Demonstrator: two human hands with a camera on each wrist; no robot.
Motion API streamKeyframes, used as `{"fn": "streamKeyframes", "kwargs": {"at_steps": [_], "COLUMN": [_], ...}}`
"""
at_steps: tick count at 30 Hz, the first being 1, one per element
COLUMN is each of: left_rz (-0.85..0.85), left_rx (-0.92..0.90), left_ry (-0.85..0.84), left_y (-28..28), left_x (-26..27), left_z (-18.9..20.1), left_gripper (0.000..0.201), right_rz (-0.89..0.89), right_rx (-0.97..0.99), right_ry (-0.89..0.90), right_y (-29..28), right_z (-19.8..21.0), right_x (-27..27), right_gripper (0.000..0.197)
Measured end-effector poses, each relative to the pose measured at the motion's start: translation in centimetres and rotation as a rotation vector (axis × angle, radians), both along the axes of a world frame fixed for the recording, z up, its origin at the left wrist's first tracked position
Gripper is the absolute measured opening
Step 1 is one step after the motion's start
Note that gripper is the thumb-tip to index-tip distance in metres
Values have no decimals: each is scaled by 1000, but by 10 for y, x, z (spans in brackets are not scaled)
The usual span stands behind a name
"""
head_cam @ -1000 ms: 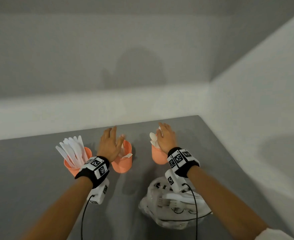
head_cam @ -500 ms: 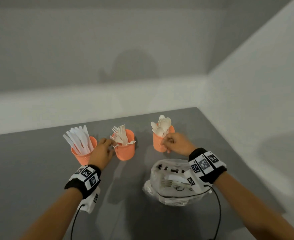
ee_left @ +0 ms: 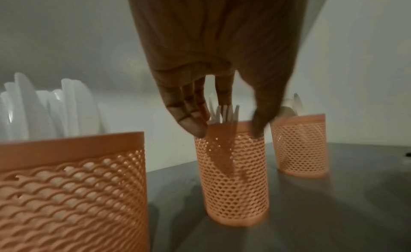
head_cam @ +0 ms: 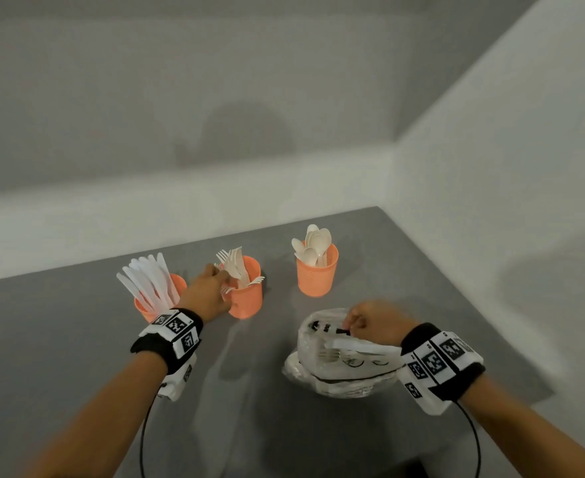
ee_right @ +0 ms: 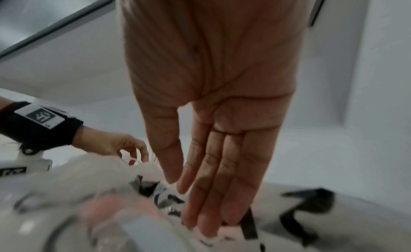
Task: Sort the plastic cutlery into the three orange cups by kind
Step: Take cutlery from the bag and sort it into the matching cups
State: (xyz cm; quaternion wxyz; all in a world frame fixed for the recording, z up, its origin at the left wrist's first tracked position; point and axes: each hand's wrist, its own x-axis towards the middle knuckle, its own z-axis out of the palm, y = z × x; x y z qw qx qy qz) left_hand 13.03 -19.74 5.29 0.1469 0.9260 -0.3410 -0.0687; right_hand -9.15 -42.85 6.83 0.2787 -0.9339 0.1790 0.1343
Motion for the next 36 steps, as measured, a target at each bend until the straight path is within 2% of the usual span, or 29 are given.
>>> {"fn": "streamKeyframes", "kwargs": {"at_steps": [3, 8, 11, 16, 21, 24, 27, 29, 32, 36], "left_rz": [35, 120, 167, 176, 135, 80, -55, -154, -279, -358], "left_rx": [-159, -392, -382, -285, -298, -447, -542, -555, -520, -300], "left_ry": [-16, -89, -99, -198, -245, -175, -80, 9, 204, 328], "left_y": [0, -12, -21, -26, -28, -36, -48, -56, -66, -74], "left_x": [8, 25, 29, 30, 18, -2, -30, -51, -81, -111], "left_z": [3, 19, 20, 6, 12, 18, 20, 20, 19, 3], "left_gripper": [18, 12, 10, 19, 34, 39, 33, 30, 24, 26], "right_rz": [10, -8, 13, 56, 39, 95, 167, 178, 144, 117], "right_rx": [-26, 14, 0, -59, -157, -245, -300, -263, -207, -205], "right_ry": [12, 27, 46, 69, 60, 106, 70, 68, 119, 180], "right_y": [1, 4, 5, 6, -1, -7, -4, -1, -1, -2], "right_z": [-8, -10, -10, -15, -25, -32, -31, -31, -32, -35], "right_x": [-2, 3, 4, -2, -7, -6, -5, -5, -6, -5], "right_gripper": [34, 23, 19, 18, 32, 49, 48, 53, 70, 71]}}
